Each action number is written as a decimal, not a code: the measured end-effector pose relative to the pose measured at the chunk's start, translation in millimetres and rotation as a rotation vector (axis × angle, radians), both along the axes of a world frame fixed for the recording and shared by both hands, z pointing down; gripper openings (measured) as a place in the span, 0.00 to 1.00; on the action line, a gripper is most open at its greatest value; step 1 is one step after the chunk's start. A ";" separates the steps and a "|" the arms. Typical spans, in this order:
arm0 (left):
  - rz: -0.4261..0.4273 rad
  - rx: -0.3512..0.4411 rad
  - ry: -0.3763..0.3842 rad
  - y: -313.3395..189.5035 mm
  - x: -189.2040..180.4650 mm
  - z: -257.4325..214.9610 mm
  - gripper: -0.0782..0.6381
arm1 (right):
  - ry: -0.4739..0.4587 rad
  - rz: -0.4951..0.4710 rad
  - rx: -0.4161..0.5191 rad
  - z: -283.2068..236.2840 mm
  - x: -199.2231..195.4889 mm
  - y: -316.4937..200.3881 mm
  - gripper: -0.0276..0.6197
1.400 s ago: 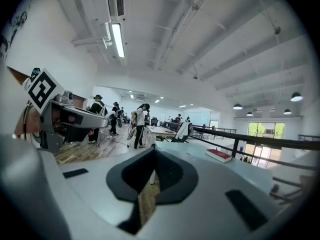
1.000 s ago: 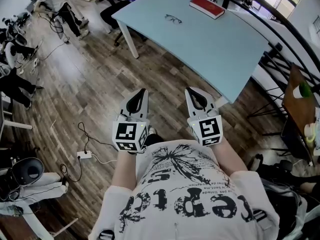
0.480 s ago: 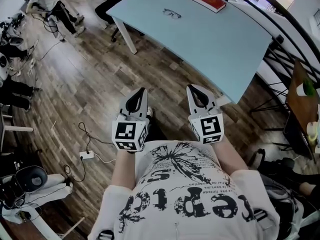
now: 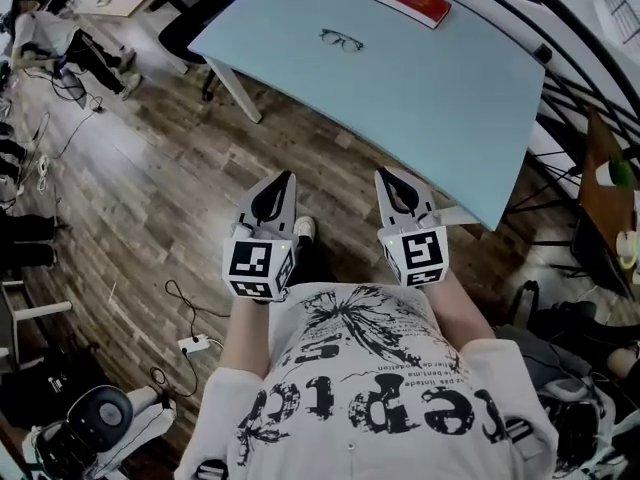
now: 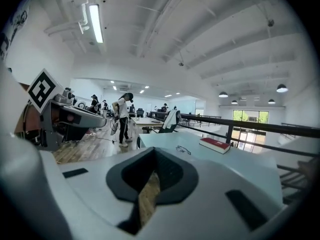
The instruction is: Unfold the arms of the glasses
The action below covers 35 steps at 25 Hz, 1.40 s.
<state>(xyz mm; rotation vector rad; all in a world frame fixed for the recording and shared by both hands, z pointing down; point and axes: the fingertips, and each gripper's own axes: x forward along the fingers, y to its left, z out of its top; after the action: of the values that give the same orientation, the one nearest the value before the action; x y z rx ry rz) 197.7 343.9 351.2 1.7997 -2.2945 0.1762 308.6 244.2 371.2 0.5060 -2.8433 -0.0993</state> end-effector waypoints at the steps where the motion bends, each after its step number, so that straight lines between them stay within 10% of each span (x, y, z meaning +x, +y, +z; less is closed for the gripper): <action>1: 0.019 -0.004 0.002 -7.4 -21.9 -2.8 0.14 | 0.005 0.020 -0.003 -2.2 -19.8 -5.8 0.06; 12: 0.189 -0.010 -0.010 -71.8 -192.8 -7.8 0.13 | 0.013 0.238 -0.001 -4.4 -162.8 -68.5 0.06; 35: 0.378 -0.110 -0.042 -309.9 -304.4 35.1 0.13 | 0.154 0.363 -0.138 57.5 -269.0 -298.4 0.06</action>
<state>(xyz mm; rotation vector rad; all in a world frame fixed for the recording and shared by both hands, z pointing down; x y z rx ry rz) -106.7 33.9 386.3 2.1694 -1.9047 0.3944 39.6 -54.2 428.7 0.9277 -2.5404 0.1193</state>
